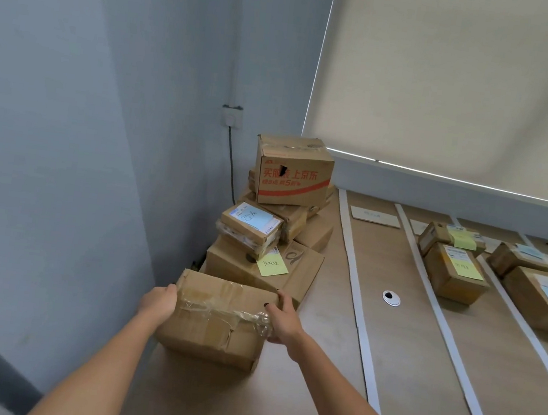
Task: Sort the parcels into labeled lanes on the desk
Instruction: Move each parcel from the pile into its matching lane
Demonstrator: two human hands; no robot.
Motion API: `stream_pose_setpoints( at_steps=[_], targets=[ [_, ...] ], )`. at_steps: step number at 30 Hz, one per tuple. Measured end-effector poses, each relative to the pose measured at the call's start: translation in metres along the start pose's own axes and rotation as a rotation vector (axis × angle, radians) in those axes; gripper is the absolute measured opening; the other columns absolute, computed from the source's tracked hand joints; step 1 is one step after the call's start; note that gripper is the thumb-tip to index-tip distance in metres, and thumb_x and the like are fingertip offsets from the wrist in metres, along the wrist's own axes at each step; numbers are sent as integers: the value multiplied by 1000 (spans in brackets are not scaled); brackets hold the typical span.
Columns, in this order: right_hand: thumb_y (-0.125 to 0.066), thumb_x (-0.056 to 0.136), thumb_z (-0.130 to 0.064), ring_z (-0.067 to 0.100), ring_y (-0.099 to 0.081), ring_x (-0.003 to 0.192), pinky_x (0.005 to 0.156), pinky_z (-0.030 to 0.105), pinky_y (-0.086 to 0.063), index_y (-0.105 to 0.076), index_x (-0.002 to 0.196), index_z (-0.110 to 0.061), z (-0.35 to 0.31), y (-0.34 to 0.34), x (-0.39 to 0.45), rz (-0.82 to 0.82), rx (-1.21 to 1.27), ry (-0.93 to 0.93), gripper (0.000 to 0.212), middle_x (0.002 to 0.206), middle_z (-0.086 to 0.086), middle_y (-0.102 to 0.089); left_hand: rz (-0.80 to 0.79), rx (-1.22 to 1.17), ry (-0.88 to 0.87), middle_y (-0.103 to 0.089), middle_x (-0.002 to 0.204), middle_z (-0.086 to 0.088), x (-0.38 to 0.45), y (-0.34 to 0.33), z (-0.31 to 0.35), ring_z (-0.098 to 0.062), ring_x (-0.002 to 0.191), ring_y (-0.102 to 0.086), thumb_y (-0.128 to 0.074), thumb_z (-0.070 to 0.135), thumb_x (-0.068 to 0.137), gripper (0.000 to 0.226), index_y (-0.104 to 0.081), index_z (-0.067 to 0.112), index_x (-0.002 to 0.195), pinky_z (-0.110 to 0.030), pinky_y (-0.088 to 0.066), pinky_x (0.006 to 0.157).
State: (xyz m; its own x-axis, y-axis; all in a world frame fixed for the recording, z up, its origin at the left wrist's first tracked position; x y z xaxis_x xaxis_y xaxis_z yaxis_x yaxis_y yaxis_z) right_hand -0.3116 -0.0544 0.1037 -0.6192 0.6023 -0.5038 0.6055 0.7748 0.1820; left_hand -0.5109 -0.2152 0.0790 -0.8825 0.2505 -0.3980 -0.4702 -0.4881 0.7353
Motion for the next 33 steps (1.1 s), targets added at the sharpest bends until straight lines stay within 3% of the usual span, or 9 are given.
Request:
stream_pose_setpoints(
  at_steps=[5,9,15,20,25,29,33],
  targets=[
    [-40,98,-25,26,-46,114,90,40,-49,-24,143,-29,21,32,-39,-5,-8,44,48,141,6,-37,7,-18,4,-51,131,-24,-51,-13,3,-38,118,-48,-24,33,99,52,-52,-2,124,-40,-38,95],
    [-37,99,-28,25,-49,109,85,37,-47,-30,140,-28,47,82,-72,49,-7,76,41,129,6,-44,-32,-35,-11,-48,134,-24,-108,-39,18,-38,120,-47,-20,40,99,58,-48,0,130,-40,-40,99],
    [-39,95,-33,22,-54,99,82,34,-46,-41,130,-26,94,172,-128,181,53,102,35,120,5,-53,-65,-305,-25,-53,126,-22,-202,-104,55,-37,114,-50,-26,39,96,52,-49,3,124,-46,-43,100],
    [-41,97,-39,19,-52,102,72,27,-46,-38,112,-21,137,236,-178,304,146,150,24,111,3,-52,-103,-395,-65,-59,114,-19,-279,-153,80,-37,105,-55,-37,42,91,46,-58,5,109,-46,-48,95],
    [-48,95,-30,11,-50,84,59,22,-37,-47,99,-15,172,288,-221,496,225,153,15,99,1,-53,-219,-446,-136,-61,109,-17,-335,-189,95,-32,97,-60,-51,38,89,35,-56,5,93,-40,-55,82],
    [-54,91,-24,10,-44,72,58,23,-36,-46,79,-13,195,317,-247,574,236,155,18,90,3,-51,-273,-425,-208,-60,109,-20,-366,-213,101,-31,102,-59,-61,35,87,32,-48,7,77,-44,-53,88],
    [-60,87,-19,14,-45,77,59,25,-37,-44,89,-12,209,340,-262,610,326,163,17,95,4,-50,-377,-422,-235,-60,111,-21,-389,-227,108,-31,107,-58,-66,31,85,33,-44,8,75,-44,-51,91]
  ],
)
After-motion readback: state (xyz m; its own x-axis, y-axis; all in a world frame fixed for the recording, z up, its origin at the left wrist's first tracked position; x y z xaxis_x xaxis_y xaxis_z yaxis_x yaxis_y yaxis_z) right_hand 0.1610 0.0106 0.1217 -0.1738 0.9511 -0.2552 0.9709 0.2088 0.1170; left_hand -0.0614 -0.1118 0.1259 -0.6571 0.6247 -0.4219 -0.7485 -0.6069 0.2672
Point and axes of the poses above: each hand's wrist, its own x-axis towards the middle knuckle, its own y-axis out of the back of the hand, z = x × y, the point moved 2 cm from there along x, towards the middle knuckle
